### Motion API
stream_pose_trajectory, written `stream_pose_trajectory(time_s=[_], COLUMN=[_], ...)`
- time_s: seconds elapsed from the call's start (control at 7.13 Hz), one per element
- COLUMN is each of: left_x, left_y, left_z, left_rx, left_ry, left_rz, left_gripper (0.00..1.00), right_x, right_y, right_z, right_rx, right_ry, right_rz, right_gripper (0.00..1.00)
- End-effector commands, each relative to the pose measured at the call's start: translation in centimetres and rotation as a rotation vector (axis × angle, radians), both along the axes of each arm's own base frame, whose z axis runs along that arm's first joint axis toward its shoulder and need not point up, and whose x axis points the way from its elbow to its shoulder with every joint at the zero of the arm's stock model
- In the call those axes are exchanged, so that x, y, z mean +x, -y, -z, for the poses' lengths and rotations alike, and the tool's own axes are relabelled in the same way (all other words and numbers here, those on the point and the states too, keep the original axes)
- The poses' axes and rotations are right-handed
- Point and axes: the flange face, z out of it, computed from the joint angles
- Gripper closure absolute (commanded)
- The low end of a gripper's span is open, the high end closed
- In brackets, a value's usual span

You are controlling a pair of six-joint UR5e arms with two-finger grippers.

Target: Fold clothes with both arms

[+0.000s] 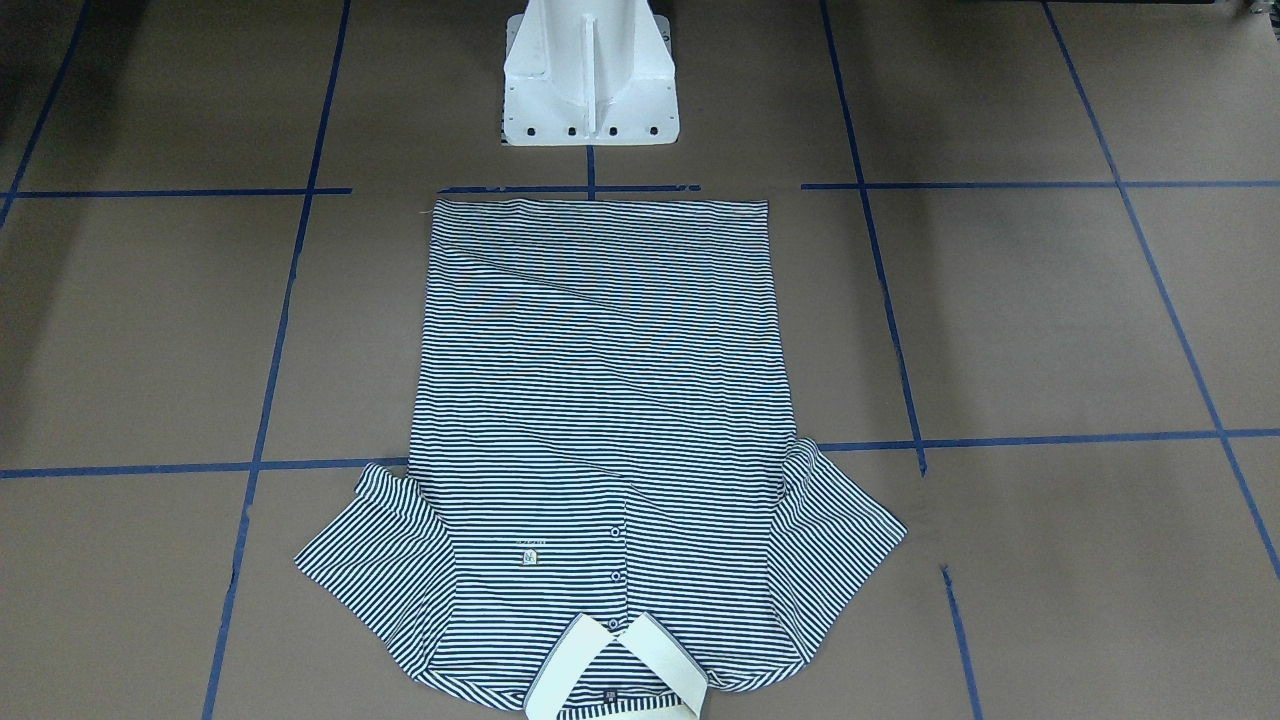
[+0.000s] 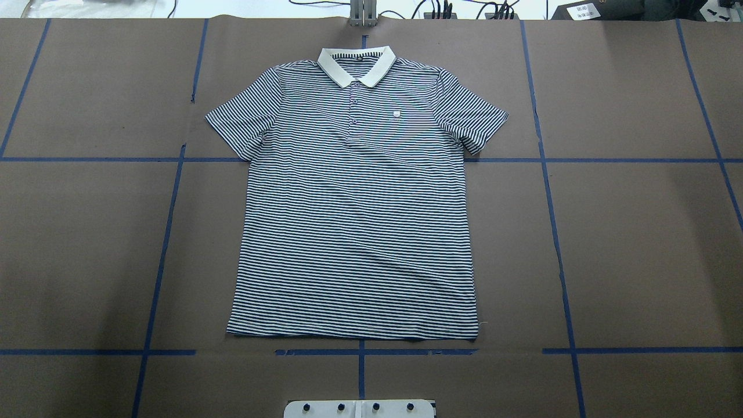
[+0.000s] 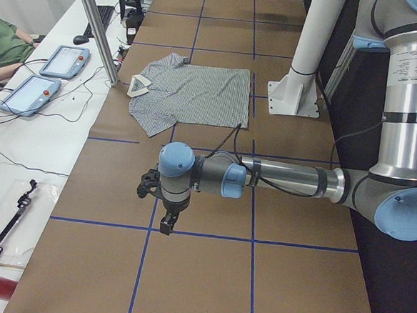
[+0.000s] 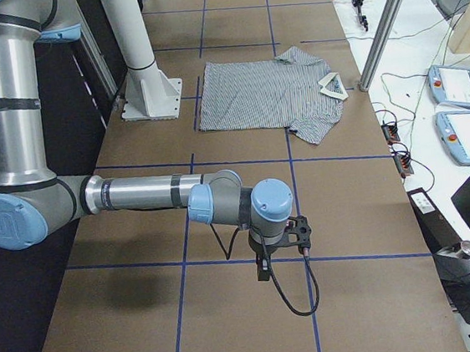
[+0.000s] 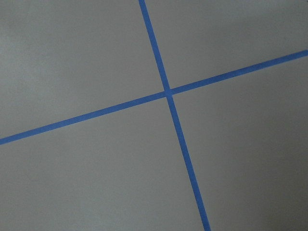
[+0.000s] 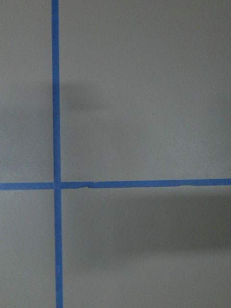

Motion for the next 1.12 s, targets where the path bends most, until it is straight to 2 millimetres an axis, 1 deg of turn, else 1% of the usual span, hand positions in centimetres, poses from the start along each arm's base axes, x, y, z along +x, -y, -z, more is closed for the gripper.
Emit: stream_pose_trajectory(time_s=[0.0, 0.14, 0.28, 0.42, 0.56, 0.7, 0.84, 0.98], left_x=[0.0, 0.0, 0.0, 0.0, 0.2, 0.8, 1.5, 2.5], left_y=[0.0, 0.0, 0.6, 4.0, 5.8, 6.5, 6.9, 7.2], left_z=[-0.1, 0.0, 1.5, 6.3, 9.2, 10.1, 11.7, 11.9], left_rx=[-0.001, 0.001, 0.026, 0.118, 0.179, 0.218, 0.339, 0.349], left_ry=[0.001, -0.002, -0.003, 0.006, -0.010, -0.049, -0.062, -0.072], left_rz=[0.000, -0.001, 0.006, 0.011, 0.006, -0.011, -0.026, -0.012], left_gripper=[0.00, 0.00, 0.00, 0.00, 0.00, 0.00, 0.00, 0.00], right_x=[0.0, -0.1, -0.1, -1.7, -6.2, -10.1, -17.0, -22.1], right_y=[0.5, 1.2, 4.2, 6.8, 10.6, 14.6, 15.9, 16.4], right_z=[0.6, 1.6, 4.8, 7.3, 11.6, 17.4, 21.2, 23.1], right_rx=[0.012, 0.033, 0.098, 0.143, 0.193, 0.232, 0.243, 0.298], right_ry=[-0.004, -0.003, -0.003, 0.000, 0.002, 0.023, 0.059, 0.089], right_rz=[-0.002, 0.001, 0.002, 0.031, 0.079, 0.081, 0.118, 0.130], right_gripper=[0.00, 0.00, 0.00, 0.00, 0.00, 0.00, 0.00, 0.00])
